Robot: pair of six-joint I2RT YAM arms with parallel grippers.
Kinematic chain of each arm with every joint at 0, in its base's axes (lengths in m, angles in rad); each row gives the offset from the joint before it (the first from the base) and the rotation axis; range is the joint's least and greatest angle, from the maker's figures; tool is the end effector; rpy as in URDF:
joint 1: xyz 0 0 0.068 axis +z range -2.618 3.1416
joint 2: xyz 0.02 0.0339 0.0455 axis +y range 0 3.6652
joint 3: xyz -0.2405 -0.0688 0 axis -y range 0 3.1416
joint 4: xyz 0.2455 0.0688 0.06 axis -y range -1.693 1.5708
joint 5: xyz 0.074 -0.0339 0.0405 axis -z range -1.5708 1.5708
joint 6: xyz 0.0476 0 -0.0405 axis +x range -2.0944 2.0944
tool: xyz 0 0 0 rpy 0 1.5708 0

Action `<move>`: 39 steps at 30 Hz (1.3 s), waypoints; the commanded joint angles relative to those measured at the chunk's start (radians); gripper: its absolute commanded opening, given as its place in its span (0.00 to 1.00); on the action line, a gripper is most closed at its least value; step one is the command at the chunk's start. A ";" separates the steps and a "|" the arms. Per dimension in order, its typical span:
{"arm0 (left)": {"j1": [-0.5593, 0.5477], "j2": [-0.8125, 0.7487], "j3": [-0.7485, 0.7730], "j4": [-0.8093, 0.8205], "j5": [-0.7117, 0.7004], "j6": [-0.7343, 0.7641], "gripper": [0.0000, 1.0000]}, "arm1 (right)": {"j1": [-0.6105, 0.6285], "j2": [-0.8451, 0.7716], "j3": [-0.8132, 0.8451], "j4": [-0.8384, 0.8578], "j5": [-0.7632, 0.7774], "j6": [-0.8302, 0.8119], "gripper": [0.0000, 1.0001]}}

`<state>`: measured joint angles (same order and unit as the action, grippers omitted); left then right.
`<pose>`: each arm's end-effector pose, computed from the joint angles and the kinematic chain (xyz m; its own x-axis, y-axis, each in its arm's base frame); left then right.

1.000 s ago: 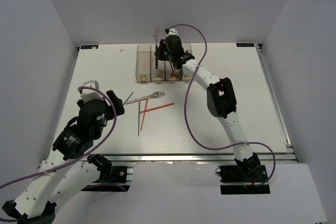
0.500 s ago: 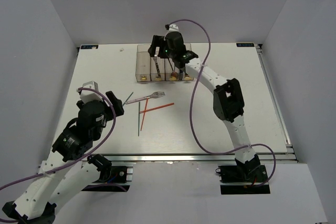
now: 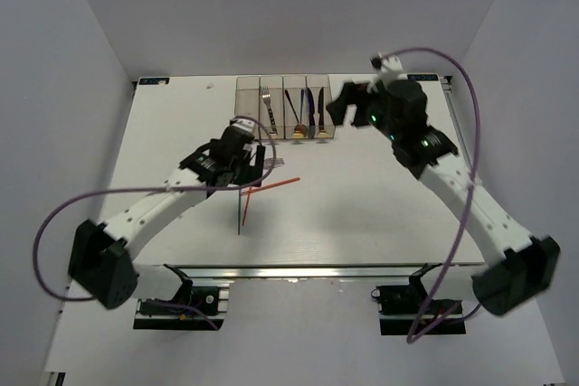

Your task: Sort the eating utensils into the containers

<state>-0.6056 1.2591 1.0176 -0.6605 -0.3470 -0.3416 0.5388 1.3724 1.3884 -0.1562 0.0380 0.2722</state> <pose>0.2333 -0.1419 0.2488 -0.7290 0.1216 -0.6736 0.1250 0.9912 0.0437 0.2906 0.1716 0.3962 -0.2447 0.1667 -0.9552 -0.4305 0.8640 0.2611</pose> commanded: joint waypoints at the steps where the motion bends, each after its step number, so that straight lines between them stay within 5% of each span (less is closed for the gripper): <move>1: 0.012 0.120 0.122 0.062 0.106 0.195 0.98 | -0.037 -0.184 -0.292 -0.039 -0.117 -0.051 0.89; 7: 0.067 0.371 0.323 0.054 0.170 0.461 0.93 | -0.039 -0.390 -0.581 0.029 -0.326 -0.013 0.89; 14: 0.156 0.491 0.413 0.006 0.345 0.702 0.83 | -0.039 -0.444 -0.649 0.017 -0.409 -0.008 0.89; 20: 0.210 0.592 0.438 -0.027 0.490 0.765 0.70 | -0.037 -0.541 -0.703 0.015 -0.420 -0.021 0.89; 27: 0.214 0.550 0.315 0.088 0.418 0.759 0.64 | -0.039 -0.552 -0.716 0.020 -0.454 -0.037 0.89; 39: 0.224 0.622 0.361 0.044 0.462 0.790 0.55 | -0.037 -0.532 -0.752 0.093 -0.494 0.005 0.89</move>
<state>-0.3885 1.8706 1.3415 -0.6147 0.0803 0.4259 0.4988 0.8375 0.6411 -0.1211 -0.4290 0.2626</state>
